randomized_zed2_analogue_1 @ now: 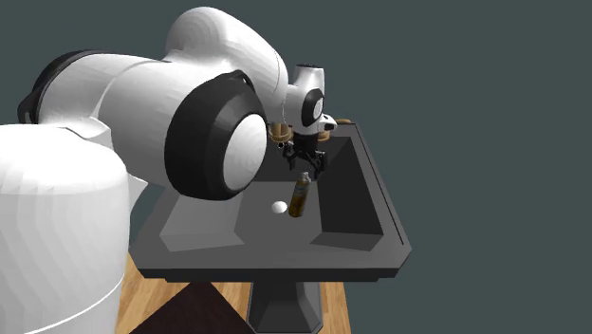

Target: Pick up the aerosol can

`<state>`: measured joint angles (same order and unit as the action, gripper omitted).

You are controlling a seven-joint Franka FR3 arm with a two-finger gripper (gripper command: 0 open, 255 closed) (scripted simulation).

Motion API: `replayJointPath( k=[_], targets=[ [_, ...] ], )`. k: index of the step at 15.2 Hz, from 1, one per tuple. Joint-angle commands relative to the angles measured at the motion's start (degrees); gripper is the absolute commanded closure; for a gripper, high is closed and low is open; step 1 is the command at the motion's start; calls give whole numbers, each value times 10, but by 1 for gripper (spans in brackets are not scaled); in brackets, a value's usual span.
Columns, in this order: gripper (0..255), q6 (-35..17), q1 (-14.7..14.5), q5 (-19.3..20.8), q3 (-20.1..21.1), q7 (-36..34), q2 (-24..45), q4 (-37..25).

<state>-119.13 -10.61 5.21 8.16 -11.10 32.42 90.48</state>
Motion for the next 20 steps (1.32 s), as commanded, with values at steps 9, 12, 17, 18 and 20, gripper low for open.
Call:
replayJointPath(
  k=[9, 12, 17, 18, 20],
  targets=[
    [255, -36, -2, 5, -3, -2, 29, 7],
    [255, -35, -2, 5, -3, -2, 29, 6],
    [255, -34, -3, 5, -3, -2, 31, 4],
    [255, -29, -2, 4, -2, -2, 26, 2],
    [255, -18, -2, 3, -1, -1, 18, -1]
  ],
)
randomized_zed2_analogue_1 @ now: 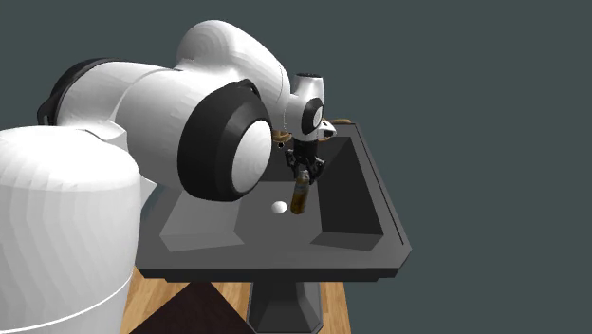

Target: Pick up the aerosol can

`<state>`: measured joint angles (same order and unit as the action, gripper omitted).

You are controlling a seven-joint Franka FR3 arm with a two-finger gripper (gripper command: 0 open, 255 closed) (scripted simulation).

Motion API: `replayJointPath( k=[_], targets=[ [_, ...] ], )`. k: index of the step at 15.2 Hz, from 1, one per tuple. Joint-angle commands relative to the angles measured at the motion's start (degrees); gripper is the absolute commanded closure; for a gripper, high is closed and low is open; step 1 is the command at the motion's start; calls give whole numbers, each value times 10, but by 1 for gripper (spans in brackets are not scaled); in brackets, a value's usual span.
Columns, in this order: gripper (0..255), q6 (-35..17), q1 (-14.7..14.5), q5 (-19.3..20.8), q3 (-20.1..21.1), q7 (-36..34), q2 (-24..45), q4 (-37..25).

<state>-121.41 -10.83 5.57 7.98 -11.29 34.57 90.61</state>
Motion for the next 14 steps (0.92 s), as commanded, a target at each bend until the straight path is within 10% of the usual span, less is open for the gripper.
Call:
replayJointPath(
  k=[1, 14],
  targets=[
    [255, 11, 1, -1, 1, 1, -7, -4],
    [255, 78, 2, -7, 4, 5, -44, -34]
  ],
)
